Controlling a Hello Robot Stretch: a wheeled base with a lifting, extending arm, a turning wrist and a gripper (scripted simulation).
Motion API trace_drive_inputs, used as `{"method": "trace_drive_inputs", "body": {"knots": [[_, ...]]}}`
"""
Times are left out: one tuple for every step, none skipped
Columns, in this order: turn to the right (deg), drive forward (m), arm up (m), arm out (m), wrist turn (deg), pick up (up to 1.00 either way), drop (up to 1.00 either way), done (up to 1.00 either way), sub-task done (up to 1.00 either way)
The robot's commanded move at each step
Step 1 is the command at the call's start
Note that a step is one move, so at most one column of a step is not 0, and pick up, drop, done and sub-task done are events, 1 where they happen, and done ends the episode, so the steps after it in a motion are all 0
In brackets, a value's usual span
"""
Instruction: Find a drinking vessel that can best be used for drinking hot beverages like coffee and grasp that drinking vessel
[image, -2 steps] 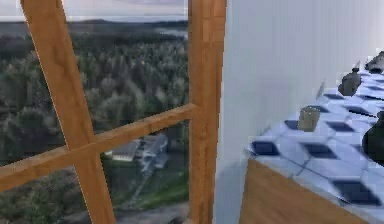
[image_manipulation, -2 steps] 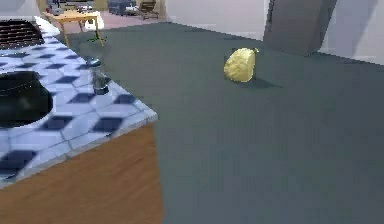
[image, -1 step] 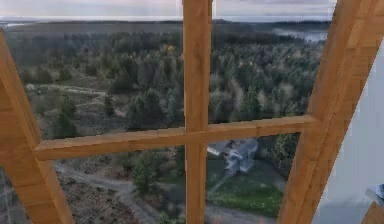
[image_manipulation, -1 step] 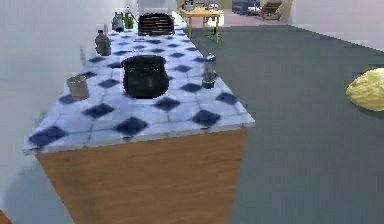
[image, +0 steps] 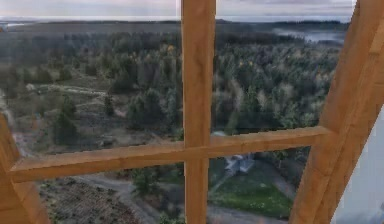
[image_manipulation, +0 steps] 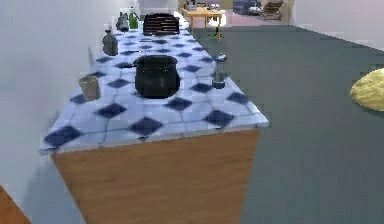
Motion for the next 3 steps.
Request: {"method": "trace_drive_inputs", "body": {"knots": [[45.0, 0.00, 0.00, 0.00, 0.0, 0.00, 0.00, 0.00, 0.00], [45.0, 0.00, 0.00, 0.00, 0.0, 0.00, 0.00, 0.00, 0.00], [45.0, 0.00, 0.00, 0.00, 0.0, 0.00, 0.00, 0.00, 0.00]]}}
